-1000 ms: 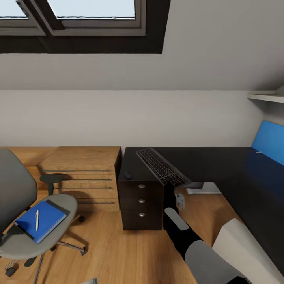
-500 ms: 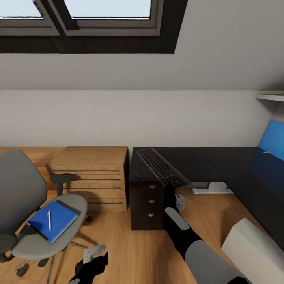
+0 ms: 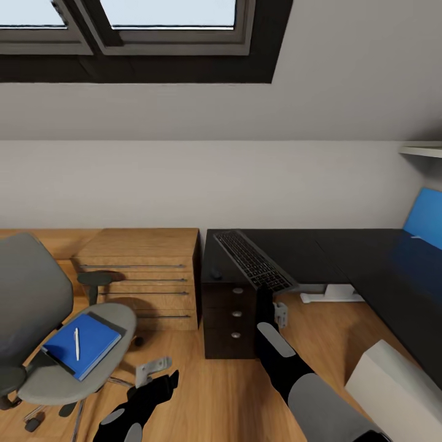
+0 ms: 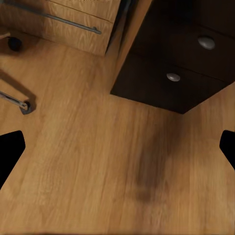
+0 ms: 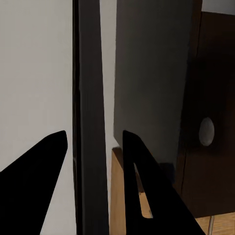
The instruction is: In the bedroom, organize the workspace by keeping the computer under the desk, ensuring the monitor is on the desk, placing the keyboard on the desk next to the monitor, placing the mouse on the desk next to the keyboard, moving the folder from the swivel chair onto the desk next to the mouse, stacking the notebook on top of the folder with the pen on top of the notebook, and positioning the swivel chair next to the desk.
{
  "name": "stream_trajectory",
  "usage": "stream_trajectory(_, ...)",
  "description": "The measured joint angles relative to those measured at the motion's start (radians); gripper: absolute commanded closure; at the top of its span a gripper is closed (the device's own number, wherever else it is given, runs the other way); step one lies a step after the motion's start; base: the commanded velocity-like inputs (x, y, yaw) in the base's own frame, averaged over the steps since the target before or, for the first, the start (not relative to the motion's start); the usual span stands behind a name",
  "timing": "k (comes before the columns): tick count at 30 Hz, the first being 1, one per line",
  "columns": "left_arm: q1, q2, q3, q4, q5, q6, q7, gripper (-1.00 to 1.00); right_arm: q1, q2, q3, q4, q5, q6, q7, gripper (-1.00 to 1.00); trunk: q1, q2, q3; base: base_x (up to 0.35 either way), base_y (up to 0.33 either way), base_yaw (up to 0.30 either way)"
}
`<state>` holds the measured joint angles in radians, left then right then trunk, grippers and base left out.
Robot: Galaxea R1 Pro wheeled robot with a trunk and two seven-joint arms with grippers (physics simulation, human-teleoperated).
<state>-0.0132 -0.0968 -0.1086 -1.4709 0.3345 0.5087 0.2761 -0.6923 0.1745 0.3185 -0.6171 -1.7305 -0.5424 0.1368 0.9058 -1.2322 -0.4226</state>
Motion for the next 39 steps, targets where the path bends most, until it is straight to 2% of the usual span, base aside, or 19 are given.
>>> stream_trajectory(15, 0.0, -0.001, -0.005, 0.001, -0.003, -0.003, -0.001, -1.0, 0.0, 0.0, -0.001, 0.002, 0.001, -0.005, 0.0, 1.0, 0.0, 0.0, 0.0, 0.298, 0.0, 0.0)
stream_trajectory(22, 0.0, -0.001, -0.005, -0.014, -0.003, -0.001, -0.001, -1.0, 0.0, 0.0, -0.002, 0.008, 0.003, -0.029, -0.004, 1.0, 0.0, 0.0, 0.0, 0.049, 0.0, 0.0)
stream_trajectory(28, 0.0, -0.001, -0.004, -0.038, 0.002, 0.001, -0.001, -1.0, 0.0, 0.0, -0.002, 0.01, 0.001, -0.135, -0.005, 1.0, 0.0, 0.0, 0.0, 0.003, 0.0, 0.0)
stream_trajectory(32, 0.0, -0.001, 0.002, -0.062, 0.004, 0.002, 0.0, -1.0, 0.0, 0.0, -0.002, 0.012, 0.001, -0.161, -0.007, 1.0, 0.0, 0.0, 0.0, 0.0, 0.0, 0.0)
stream_trajectory(36, 0.0, -0.001, 0.009, -0.065, 0.002, 0.001, 0.003, -1.0, 0.0, 0.0, -0.004, 0.095, -0.022, -0.153, -0.001, 1.0, 0.015, -0.028, -0.013, 0.0, 0.0, 0.0)
stream_trajectory(37, 0.0, -0.001, 0.009, -0.064, 0.002, 0.001, 0.003, -1.0, 0.0, 0.0, 0.0, 0.096, 0.002, -0.154, -0.002, 1.0, 0.019, -0.035, -0.016, 0.0, 0.0, 0.0)
stream_trajectory(39, 0.0, -0.001, 0.009, -0.064, 0.002, 0.001, 0.003, -1.0, 0.0, 0.0, -0.002, 0.101, -0.009, -0.153, -0.002, 1.0, 0.027, -0.049, -0.022, 0.0, 0.0, 0.0)
